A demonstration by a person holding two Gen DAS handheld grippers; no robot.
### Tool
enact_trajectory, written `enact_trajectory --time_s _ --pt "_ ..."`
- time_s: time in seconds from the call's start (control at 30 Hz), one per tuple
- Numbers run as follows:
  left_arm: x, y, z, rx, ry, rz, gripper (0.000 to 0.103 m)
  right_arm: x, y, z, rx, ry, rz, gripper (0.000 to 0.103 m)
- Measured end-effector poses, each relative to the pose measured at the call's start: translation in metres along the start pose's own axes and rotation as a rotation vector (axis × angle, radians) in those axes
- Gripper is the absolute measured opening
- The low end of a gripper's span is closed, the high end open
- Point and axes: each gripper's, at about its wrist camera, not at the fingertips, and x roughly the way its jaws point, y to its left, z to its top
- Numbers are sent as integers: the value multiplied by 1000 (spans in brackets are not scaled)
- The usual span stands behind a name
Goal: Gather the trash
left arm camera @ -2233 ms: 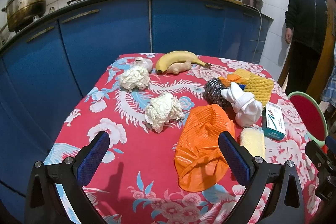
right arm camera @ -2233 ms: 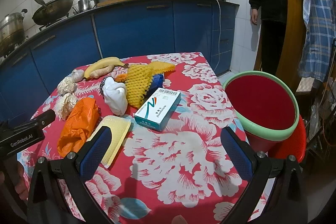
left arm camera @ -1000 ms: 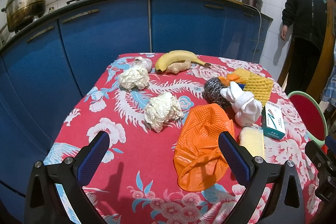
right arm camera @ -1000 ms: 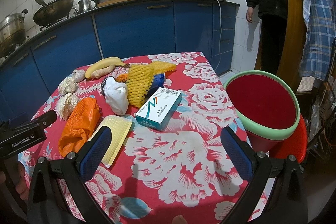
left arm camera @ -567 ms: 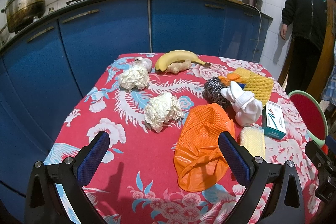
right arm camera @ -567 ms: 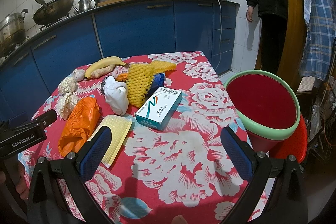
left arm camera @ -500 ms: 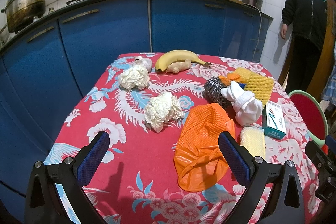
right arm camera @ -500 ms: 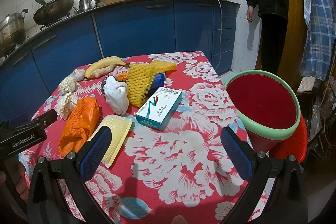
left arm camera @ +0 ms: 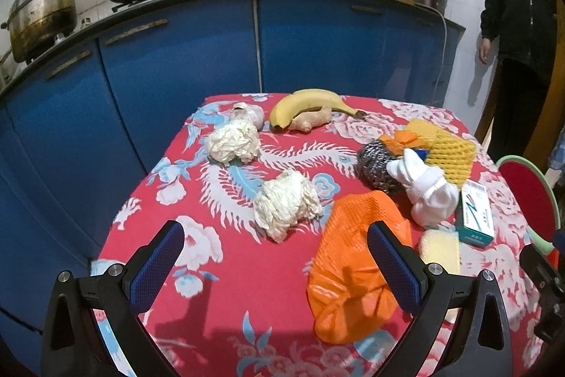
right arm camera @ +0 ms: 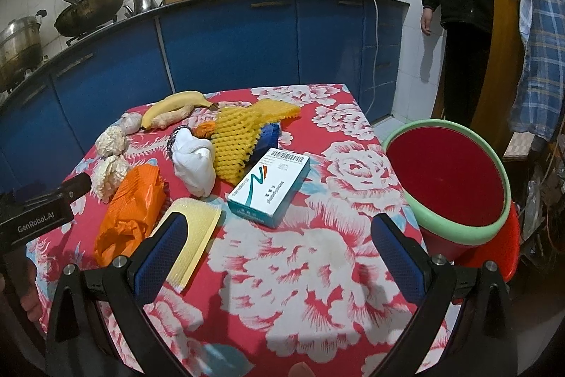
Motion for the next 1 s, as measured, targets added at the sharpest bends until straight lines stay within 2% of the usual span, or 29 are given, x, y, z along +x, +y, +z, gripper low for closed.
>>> enact_trajectory --time_s 0.17,0.43,0.57,0.73,0.77,0.8,0.83,0.9,1.0 --pt "20 6 12 -15 54 -8 103 16 -1 16 -11 39 14 102" --pt "56 25 25 -25 107 64 103 51 5 33 -22 141 24 102" --pt "73 28 21 -46 161 24 100 69 11 33 -46 186 18 102" --pt "83 24 19 -63 183 -52 97 87 13 34 -43 216 4 102" --pt "85 22 19 -67 189 -71 94 90 12 34 -41 219 -1 102" --pt "87 21 19 -69 194 -87 81 93 12 35 -39 224 -10 102" --pt "90 20 18 -72 203 -104 75 96 11 34 -37 228 -16 102" --pt "97 20 16 -94 239 -148 67 102 8 34 -30 243 -24 102" --pt "98 18 16 -88 229 -154 57 108 4 32 -17 260 -29 102"
